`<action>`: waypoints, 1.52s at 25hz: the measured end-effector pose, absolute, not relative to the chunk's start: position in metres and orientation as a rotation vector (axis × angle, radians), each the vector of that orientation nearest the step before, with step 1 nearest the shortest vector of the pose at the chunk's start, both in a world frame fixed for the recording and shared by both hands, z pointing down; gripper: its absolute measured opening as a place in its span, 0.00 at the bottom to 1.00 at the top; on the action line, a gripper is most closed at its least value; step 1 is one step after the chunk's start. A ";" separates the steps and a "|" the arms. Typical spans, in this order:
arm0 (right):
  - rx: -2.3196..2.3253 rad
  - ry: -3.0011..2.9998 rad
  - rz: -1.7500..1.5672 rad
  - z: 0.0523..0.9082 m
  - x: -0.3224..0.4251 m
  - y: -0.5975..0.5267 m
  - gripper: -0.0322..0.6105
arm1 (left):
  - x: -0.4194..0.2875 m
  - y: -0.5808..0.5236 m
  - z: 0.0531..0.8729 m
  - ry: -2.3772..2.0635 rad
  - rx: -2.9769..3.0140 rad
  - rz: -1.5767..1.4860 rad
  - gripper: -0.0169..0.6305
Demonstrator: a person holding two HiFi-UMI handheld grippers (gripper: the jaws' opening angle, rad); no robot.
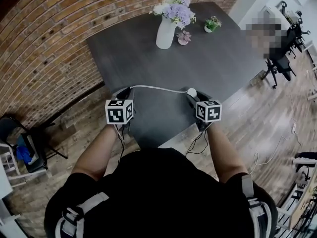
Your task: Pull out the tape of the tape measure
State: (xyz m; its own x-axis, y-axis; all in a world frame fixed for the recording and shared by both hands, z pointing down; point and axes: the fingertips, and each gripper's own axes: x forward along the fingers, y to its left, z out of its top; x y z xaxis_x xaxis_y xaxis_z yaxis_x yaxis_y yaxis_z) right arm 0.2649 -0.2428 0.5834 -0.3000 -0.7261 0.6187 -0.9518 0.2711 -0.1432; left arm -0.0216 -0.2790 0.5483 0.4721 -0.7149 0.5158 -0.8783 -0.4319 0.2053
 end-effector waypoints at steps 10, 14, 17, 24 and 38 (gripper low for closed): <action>1.616 -2.003 0.852 0.611 0.293 -0.227 0.07 | -0.033 -0.284 0.564 -1.417 2.248 0.441 0.17; 1.668 -2.062 0.860 0.595 0.298 -0.226 0.05 | -0.023 -0.279 0.547 -1.349 2.302 0.326 0.04; 1.728 -2.097 0.834 0.575 0.299 -0.229 0.04 | -0.015 -0.277 0.535 -1.292 2.340 0.270 0.04; 1.859 -2.182 0.722 0.522 0.300 -0.222 0.04 | -0.017 -0.275 0.510 -1.296 2.406 0.213 0.04; 2.034 -2.157 0.757 0.508 0.276 -0.153 0.04 | -0.053 -0.235 0.495 -1.202 2.498 0.198 0.04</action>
